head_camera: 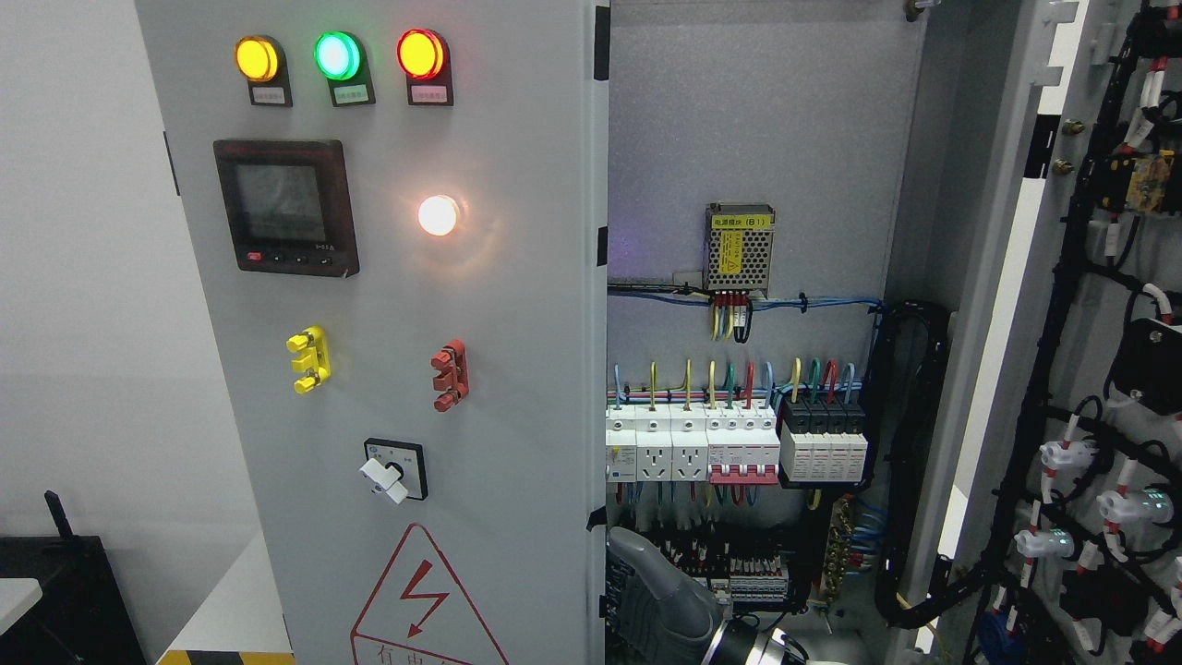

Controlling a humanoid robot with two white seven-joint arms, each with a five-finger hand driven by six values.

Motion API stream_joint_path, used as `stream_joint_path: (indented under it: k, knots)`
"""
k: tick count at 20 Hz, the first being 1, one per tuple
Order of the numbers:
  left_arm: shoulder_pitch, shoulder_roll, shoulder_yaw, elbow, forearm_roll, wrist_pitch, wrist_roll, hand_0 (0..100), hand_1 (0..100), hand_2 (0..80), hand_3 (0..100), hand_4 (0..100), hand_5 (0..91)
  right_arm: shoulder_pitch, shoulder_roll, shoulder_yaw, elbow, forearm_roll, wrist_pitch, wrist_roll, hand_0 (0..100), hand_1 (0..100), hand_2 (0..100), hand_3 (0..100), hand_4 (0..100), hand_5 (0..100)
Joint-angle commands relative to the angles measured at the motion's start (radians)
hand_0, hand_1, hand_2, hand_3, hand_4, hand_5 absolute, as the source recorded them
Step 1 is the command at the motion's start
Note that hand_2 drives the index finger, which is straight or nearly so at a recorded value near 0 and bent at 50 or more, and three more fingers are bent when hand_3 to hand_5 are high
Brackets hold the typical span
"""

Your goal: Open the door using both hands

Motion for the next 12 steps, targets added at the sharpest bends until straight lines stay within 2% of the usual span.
stream_joint_path:
  k: [1,12]
  knots:
    - [0.000,0.000,0.000,0.000,0.000,0.000,0.001,0,0,0.0,0,0,0.0,0.004,0.000,0.025,-0.025,-0.038,0.002,0.002,38,0,0,0,0,0]
    - [0.000,0.000,0.000,0.000,0.000,0.000,0.001,0,0,0.0,0,0,0.0,0.025,0.000,0.068,-0.079,-0.068,0.000,0.022,38,0,0,0,0,0]
